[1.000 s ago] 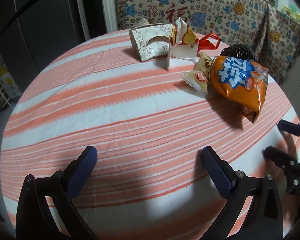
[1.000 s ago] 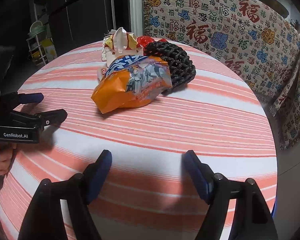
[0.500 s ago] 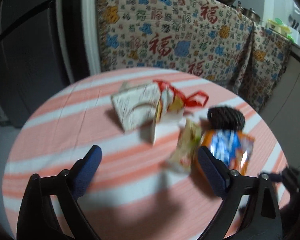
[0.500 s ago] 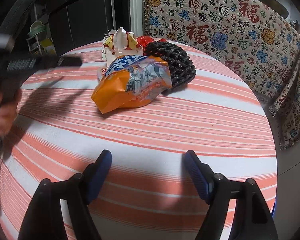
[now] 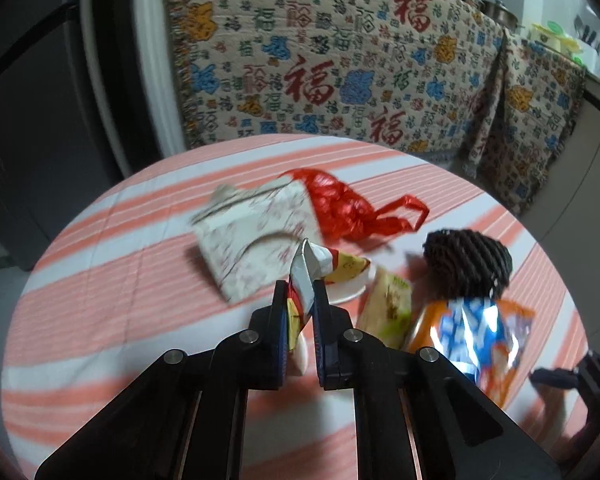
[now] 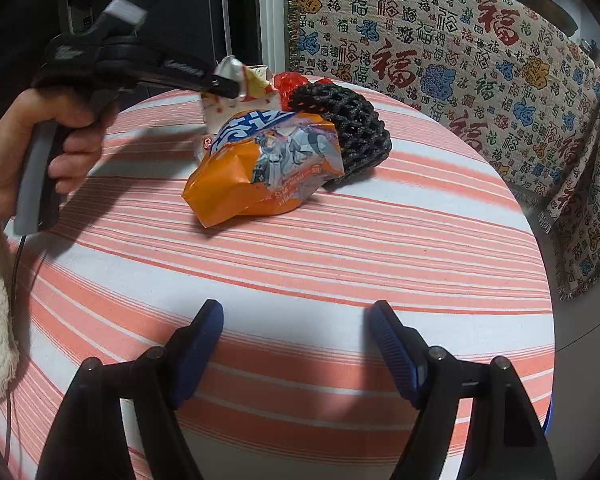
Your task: Collect trash
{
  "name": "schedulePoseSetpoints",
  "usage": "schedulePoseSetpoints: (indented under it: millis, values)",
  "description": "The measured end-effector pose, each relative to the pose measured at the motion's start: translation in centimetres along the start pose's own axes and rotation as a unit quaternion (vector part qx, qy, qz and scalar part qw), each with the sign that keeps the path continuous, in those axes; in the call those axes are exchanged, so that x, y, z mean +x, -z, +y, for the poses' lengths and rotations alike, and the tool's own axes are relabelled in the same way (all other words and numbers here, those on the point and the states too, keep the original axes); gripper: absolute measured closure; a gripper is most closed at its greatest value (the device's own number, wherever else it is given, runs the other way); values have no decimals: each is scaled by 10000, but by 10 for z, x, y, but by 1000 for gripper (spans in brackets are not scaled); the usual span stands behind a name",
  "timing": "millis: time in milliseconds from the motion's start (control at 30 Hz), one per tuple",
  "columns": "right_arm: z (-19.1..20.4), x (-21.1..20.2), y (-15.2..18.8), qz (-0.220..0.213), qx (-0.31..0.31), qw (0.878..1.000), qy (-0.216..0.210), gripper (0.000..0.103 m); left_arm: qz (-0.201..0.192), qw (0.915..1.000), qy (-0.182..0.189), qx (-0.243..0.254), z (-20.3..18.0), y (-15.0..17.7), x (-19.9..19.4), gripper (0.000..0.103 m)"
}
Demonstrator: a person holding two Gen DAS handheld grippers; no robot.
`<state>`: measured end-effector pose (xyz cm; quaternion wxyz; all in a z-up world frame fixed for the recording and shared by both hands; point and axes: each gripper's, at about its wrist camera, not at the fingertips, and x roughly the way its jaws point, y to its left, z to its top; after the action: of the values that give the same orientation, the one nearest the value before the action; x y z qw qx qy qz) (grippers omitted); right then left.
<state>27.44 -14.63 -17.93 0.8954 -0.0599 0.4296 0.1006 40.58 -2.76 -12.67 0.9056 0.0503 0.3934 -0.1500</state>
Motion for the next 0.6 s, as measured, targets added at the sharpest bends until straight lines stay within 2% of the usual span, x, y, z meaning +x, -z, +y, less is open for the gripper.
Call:
schedulePoseSetpoints:
  millis: [167,300,500,600]
  values:
    - [0,0,0,-1,3,10000,-6,25,-26,9987,-366,-340,23,51,-59,94]
    - [0,0,0,-5,-4,10000,-1,25,26,9961,-435,-763,35,97,-96,93]
    - [8,-8,-9,-193,263,9985,-447,25,247,9868,-400,-1549,67,148,-117,88]
    - [23,-8,-14,-195,85,9987,-456,25,309,9824,-418,-1796,82,163,-120,77]
